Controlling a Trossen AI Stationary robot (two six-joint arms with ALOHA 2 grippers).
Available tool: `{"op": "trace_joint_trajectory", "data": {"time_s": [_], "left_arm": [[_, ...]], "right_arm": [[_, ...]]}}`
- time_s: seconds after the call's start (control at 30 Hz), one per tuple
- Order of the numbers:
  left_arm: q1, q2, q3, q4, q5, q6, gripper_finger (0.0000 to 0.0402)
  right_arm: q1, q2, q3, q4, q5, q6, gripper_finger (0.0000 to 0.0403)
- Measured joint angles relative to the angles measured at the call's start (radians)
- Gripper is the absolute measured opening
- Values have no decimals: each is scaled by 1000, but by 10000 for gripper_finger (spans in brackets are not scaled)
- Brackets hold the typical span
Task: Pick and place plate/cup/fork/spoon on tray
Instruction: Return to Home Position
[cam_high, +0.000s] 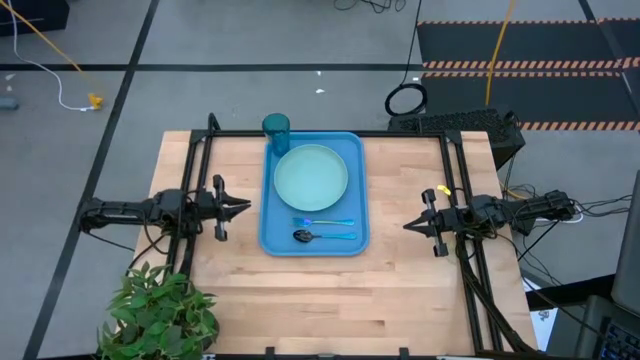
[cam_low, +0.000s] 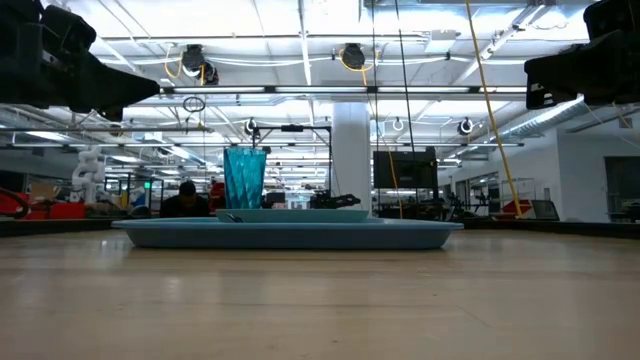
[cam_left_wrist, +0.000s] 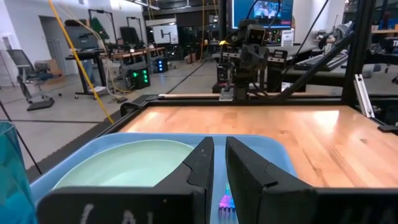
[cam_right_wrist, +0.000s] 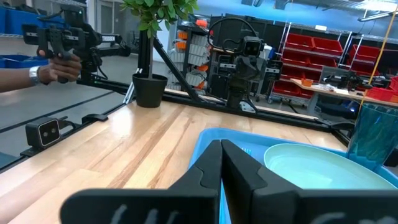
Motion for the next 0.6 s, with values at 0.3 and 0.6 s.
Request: {"op": "trace_joint_trajectory", "data": {"time_s": [0.3,0.6], "left_arm": [[0,0,-1,7,0,8,47],[0,0,-3,28,-1,3,47]], "right_arm": [[0,0,0,0,0,0,0],[0,0,0,0,0,0,0]]}}
